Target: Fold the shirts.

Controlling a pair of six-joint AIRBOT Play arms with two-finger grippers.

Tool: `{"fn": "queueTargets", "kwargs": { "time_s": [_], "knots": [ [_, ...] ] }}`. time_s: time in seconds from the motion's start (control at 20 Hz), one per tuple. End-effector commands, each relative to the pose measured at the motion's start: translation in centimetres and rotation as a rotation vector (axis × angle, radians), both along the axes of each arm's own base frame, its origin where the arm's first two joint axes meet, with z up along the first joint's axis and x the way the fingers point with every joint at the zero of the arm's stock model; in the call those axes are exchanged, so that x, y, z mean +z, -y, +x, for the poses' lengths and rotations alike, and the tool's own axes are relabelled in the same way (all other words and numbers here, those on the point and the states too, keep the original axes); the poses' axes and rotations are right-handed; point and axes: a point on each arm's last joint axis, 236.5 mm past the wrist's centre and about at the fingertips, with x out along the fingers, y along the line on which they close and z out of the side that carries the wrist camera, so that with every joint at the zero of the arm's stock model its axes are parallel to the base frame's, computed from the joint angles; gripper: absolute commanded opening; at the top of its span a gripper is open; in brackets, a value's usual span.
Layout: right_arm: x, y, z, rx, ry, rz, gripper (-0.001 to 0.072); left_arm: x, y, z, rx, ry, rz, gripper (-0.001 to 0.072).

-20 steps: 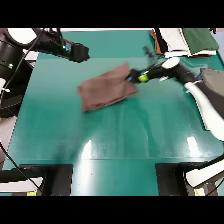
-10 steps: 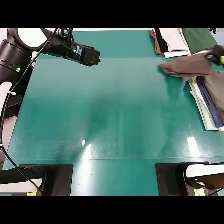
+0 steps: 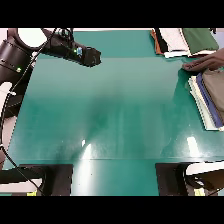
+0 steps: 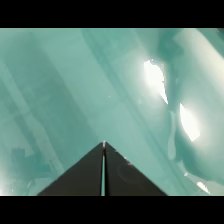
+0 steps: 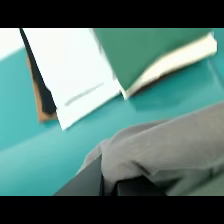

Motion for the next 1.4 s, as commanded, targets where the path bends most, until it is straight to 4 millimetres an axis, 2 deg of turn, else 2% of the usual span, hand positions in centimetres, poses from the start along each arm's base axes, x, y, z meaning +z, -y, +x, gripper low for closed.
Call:
{"fn": "queueTargets", "kwargs": {
  "time_s": [0.0,0.05,0.15,0.5,0.6,0.8,1.05,1.1,1.15,1.2,1.25,1.35],
  "knots": [
    [5.0,0.2,0.3,0.008,0.087,-0.07,0.0016,-0.4,-0.1,-0.4,-0.006,-0.021,0.011,0.0028],
    [6.6,0.0,0.0,0.007,0.114,-0.091,0.0016,-0.4,-0.1,-0.4,-0.007,-0.02,0.011,0.0028],
    [8.2,0.1,-1.3,-0.012,0.134,-0.108,0.0016,-0.4,-0.1,-0.4,-0.006,-0.02,0.011,0.0028],
    [9.7,1.1,-7.6,-0.048,0.093,-0.184,0.0017,-0.4,-0.1,-0.4,-0.008,-0.017,0.012,0.0028],
    [9.3,1.3,-9.6,-0.047,0.052,-0.184,0.0017,-0.4,-0.1,-0.3,-0.008,-0.017,0.012,0.0029],
    [5.4,1.5,-14.3,-0.031,-0.084,-0.166,0.0017,-0.3,0.0,-0.2,-0.006,-0.012,0.008,0.0028],
    [-2.9,4.1,-22.1,-0.15,-0.373,-0.14,0.0027,-0.3,0.0,-0.2,-0.01,-0.008,0.012,0.0029],
    [-4.5,4.5,-23.5,-0.173,-0.416,-0.123,0.0146,-0.3,0.0,-0.2,-0.011,-0.008,0.012,0.0028],
    [-6.0,4.8,-24.7,-0.192,-0.456,-0.108,0.0319,-0.3,-0.1,-0.3,-0.011,-0.008,0.012,0.0028],
    [-7.3,5.2,-26.0,-0.215,-0.49,-0.096,0.0432,-0.3,0.0,-0.2,-0.011,-0.008,0.012,0.0028],
    [-8.1,5.6,-27.1,-0.236,-0.516,-0.086,0.0471,-0.3,-0.1,-0.2,-0.01,-0.007,0.012,0.0028],
    [-8.2,6.5,-28.9,-0.284,-0.523,-0.071,0.0479,-0.3,0.0,-0.2,-0.01,-0.007,0.011,0.0029]
  ]
}}
